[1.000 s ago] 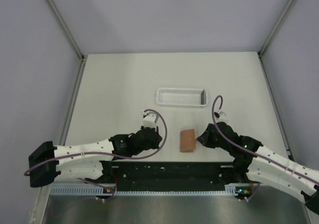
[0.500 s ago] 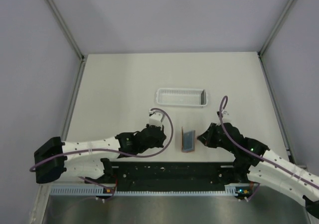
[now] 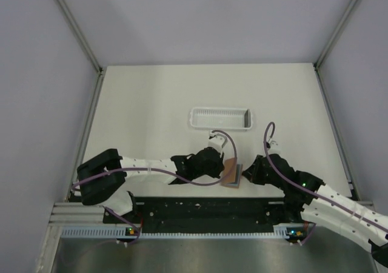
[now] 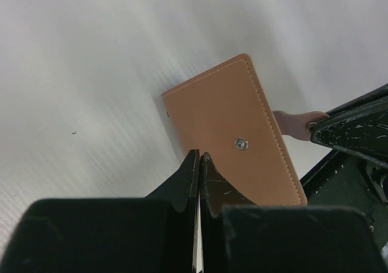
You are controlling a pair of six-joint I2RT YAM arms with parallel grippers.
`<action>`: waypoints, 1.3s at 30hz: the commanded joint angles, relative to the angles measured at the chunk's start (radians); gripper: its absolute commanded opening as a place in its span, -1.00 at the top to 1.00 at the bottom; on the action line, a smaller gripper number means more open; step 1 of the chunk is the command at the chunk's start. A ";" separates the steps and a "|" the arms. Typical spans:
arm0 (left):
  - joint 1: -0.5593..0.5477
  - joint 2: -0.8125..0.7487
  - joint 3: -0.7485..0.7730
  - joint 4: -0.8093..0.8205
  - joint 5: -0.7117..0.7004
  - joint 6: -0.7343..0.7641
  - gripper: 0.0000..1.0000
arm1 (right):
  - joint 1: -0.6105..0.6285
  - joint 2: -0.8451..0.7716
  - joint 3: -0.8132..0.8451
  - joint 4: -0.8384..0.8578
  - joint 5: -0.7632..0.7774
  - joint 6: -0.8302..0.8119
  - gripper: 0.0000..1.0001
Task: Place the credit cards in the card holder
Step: Close the card holder at the center of the board.
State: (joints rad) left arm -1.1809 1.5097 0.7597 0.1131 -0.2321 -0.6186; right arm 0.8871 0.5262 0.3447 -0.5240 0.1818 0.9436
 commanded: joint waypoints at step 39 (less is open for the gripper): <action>-0.005 0.109 -0.161 0.227 0.152 -0.096 1.00 | -0.020 0.276 0.001 0.352 -0.097 -0.034 0.33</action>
State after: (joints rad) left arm -1.1809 1.6455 0.6495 0.3931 -0.0586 -0.6983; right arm 0.8856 0.7906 0.3195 -0.3264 0.1287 0.9417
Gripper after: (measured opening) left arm 0.013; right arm 0.287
